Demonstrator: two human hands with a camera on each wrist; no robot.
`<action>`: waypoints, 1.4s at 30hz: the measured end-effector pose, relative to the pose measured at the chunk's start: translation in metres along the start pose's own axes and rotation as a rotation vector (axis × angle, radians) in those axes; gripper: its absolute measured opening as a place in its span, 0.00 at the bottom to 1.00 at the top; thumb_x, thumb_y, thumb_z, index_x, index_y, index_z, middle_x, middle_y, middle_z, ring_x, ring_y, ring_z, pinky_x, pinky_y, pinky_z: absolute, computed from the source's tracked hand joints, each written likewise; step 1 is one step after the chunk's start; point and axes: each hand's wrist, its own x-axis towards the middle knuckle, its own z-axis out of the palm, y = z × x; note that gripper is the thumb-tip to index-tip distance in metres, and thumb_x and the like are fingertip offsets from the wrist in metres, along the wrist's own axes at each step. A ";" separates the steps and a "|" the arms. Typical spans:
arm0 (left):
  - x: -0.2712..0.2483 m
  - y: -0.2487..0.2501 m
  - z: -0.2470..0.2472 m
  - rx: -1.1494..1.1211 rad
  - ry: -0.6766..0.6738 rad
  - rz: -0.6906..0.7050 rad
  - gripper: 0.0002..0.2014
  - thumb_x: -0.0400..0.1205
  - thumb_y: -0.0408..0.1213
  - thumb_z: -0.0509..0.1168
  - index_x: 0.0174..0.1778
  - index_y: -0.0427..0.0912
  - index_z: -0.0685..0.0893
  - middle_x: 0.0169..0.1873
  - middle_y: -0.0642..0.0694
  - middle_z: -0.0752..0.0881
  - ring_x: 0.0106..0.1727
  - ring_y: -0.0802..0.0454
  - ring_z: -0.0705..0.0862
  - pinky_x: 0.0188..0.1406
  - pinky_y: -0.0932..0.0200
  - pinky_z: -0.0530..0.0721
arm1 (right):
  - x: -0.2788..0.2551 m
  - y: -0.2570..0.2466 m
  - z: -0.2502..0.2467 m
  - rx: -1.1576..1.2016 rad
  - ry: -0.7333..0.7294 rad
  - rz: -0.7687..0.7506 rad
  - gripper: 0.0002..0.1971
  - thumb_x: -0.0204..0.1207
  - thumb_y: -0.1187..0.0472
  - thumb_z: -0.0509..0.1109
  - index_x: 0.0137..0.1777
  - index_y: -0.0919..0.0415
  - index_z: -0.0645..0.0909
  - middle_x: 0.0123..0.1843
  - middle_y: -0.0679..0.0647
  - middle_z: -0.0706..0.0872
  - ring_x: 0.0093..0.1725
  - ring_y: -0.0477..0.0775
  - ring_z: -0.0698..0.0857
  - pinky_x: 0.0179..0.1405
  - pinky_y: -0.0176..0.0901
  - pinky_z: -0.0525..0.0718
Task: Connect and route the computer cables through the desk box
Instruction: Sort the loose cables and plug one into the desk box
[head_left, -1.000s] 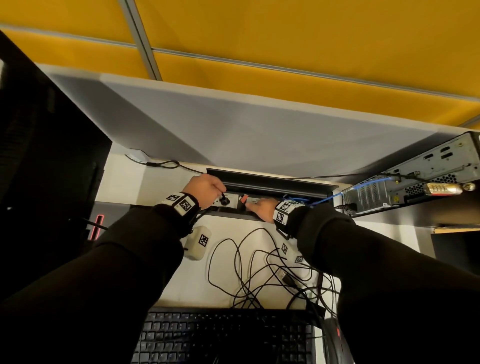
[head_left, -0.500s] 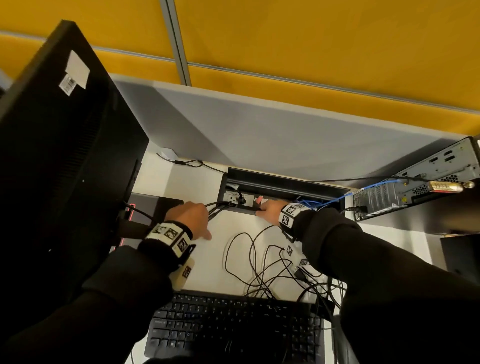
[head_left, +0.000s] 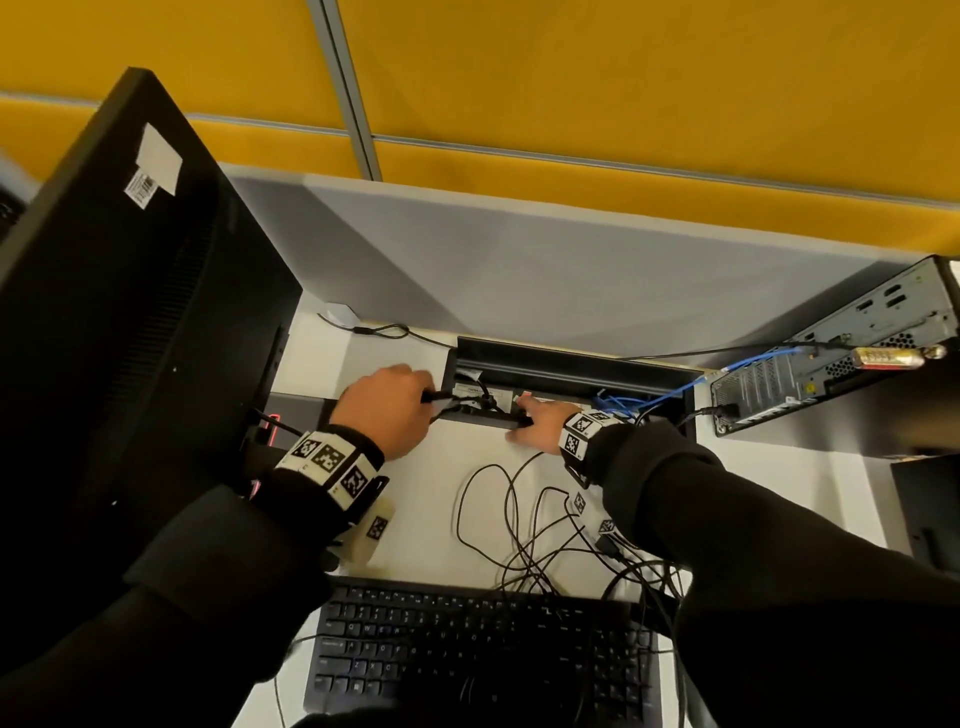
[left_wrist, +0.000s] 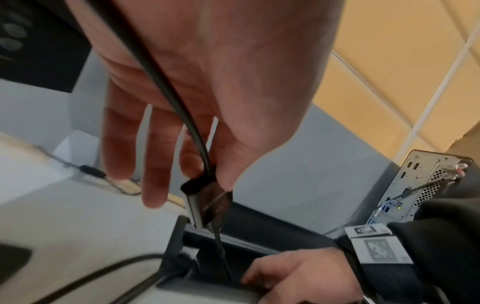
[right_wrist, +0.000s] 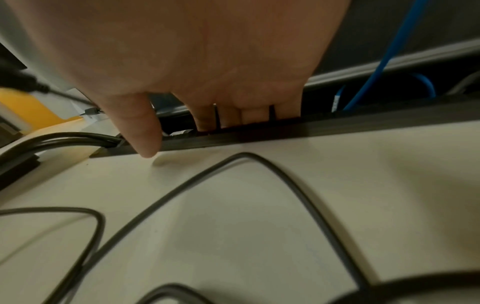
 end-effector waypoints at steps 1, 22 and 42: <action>0.005 0.004 -0.006 -0.001 0.041 0.026 0.12 0.89 0.52 0.61 0.60 0.52 0.85 0.48 0.50 0.83 0.43 0.50 0.83 0.40 0.56 0.77 | -0.001 0.000 0.000 0.017 -0.004 -0.011 0.29 0.82 0.37 0.64 0.80 0.48 0.71 0.70 0.55 0.83 0.64 0.58 0.83 0.65 0.50 0.81; 0.113 0.136 -0.033 0.362 -0.176 0.588 0.12 0.85 0.43 0.63 0.60 0.50 0.90 0.54 0.46 0.89 0.51 0.42 0.87 0.46 0.51 0.84 | 0.001 0.037 -0.002 0.180 -0.036 0.026 0.19 0.83 0.42 0.66 0.70 0.46 0.81 0.68 0.51 0.83 0.69 0.58 0.81 0.65 0.45 0.77; 0.094 0.147 0.008 0.232 -0.163 0.496 0.09 0.84 0.42 0.63 0.52 0.47 0.88 0.48 0.45 0.88 0.43 0.44 0.84 0.37 0.53 0.76 | -0.018 0.053 -0.003 0.106 -0.072 0.083 0.25 0.89 0.44 0.56 0.84 0.48 0.67 0.83 0.56 0.73 0.80 0.61 0.74 0.77 0.49 0.69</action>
